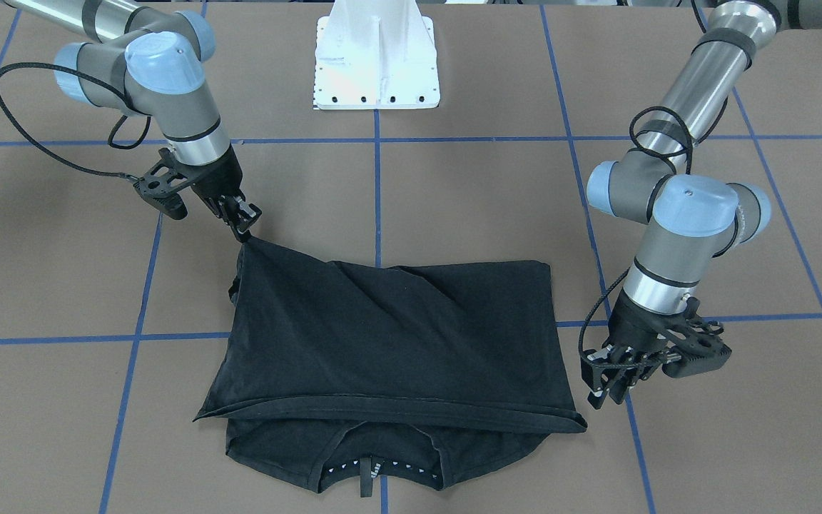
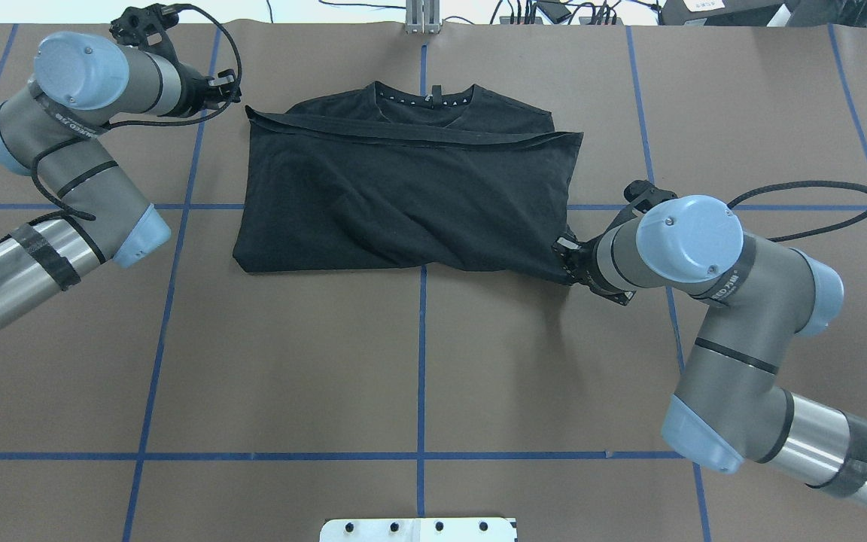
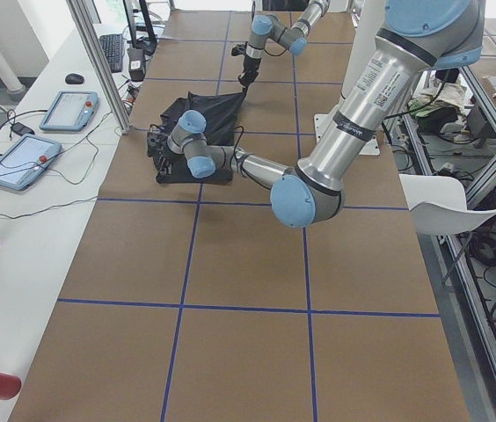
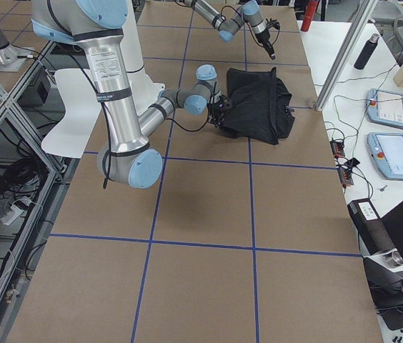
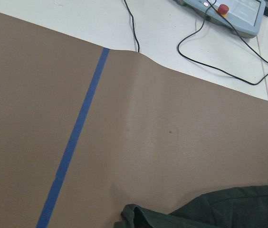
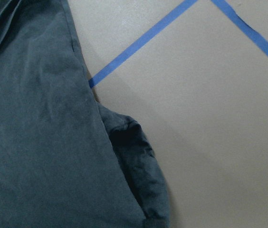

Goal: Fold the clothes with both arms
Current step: 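Drag the shirt's side edge with the right gripper toward the robot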

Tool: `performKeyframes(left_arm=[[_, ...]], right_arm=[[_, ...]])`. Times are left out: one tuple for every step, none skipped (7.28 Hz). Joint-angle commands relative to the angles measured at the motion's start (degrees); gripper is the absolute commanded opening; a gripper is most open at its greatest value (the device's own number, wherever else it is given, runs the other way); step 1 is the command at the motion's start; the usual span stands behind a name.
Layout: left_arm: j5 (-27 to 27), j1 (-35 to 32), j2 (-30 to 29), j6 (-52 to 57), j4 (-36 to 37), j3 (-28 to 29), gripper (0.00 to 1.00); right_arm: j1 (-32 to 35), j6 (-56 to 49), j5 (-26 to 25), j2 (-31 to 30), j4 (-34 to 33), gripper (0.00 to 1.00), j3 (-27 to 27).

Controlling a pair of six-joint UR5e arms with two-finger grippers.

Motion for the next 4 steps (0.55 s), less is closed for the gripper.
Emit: performKeyframes(left_arm=[[-0.1,0.0,0.09,-0.15,0.0,-1.0,0.45],[-0.45,0.0,0.26,-0.24,0.17,-2.57,0.45],[-0.63,0.0,1.14,-0.24,0.35,-5.11,0.45],[-3.67,0.0,2.71,-0.24,0.35,-7.92,0.45]], right_arm=[[0.04,-0.02,0.84,-9.07,-0.67,0.0,10.68],[-2.92,0.16,0.67,-15.13,-0.68,0.0,16.74],[-6.69,0.94,0.41,-16.41,-1.55,0.0,18.89],[-11.69,2.69,0.32,-15.99,-7.65,0.0,21.44]])
